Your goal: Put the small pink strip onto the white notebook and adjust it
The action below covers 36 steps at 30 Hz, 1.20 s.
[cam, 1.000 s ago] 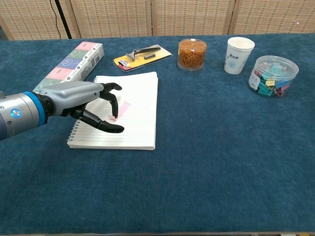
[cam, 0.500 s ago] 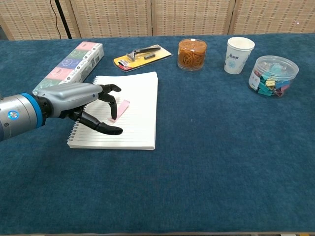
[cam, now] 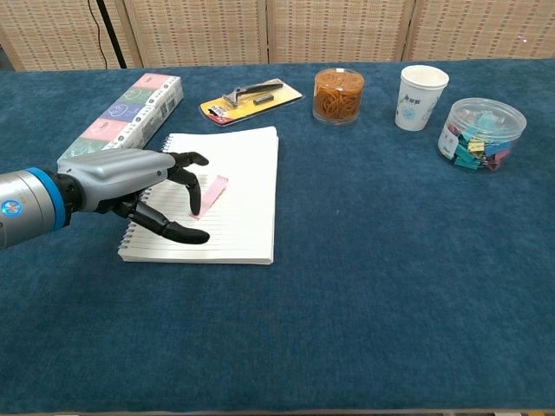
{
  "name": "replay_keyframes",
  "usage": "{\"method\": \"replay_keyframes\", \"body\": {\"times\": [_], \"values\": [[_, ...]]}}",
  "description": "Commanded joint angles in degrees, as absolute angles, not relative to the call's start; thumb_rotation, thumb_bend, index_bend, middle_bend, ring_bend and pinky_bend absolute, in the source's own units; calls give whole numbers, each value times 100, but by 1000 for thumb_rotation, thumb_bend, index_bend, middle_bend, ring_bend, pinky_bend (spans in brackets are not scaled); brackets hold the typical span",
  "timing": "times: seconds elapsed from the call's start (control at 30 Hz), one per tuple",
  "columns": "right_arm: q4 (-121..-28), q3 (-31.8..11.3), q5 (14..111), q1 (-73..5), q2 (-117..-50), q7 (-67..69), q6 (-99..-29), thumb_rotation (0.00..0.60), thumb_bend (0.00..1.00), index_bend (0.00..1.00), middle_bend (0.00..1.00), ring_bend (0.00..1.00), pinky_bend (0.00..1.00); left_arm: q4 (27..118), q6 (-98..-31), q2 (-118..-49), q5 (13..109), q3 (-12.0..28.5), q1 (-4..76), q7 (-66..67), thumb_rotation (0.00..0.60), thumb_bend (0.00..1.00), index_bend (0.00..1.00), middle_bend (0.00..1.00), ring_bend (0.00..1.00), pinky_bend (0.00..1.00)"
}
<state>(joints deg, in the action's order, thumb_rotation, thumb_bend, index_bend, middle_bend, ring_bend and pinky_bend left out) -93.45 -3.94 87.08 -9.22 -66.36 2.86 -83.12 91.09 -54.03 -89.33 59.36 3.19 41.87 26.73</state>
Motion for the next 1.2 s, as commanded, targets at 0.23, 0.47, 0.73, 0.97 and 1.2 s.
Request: {"method": "replay_keyframes", "body": {"times": [0.23,0.47,0.73,0.97,1.2], "values": [[-9355,-405,8700,-917,-6635,275,-8297,600,0,0,0,0,0,9193,-5424,-8882,5902,287,4177,2750,178,0,408,0,0,0],[-9361,-413,8696,-911,-6628,285,-8291,600,0,0,0,0,0,9235,-5462,-8831,5879,294,4185,2825,179,0,408,0,0,0],[-9374,-417,8687,-908,-6618,285,-8271,600,0,0,0,0,0,9224,-5429,-8869,5844,310,4231,2880,179,0,408,0,0,0],[-9381,-426,8675,-905,-6605,302,-8259,600,0,0,0,0,0,9268,-5417,-8906,5812,282,4249,2939,179,0,408,0,0,0],[-9386,-432,8675,-904,-6595,333,-8252,600,0,0,0,0,0,9307,-5426,-8894,5785,263,4254,2971,179,0,408,0,0,0]]}}
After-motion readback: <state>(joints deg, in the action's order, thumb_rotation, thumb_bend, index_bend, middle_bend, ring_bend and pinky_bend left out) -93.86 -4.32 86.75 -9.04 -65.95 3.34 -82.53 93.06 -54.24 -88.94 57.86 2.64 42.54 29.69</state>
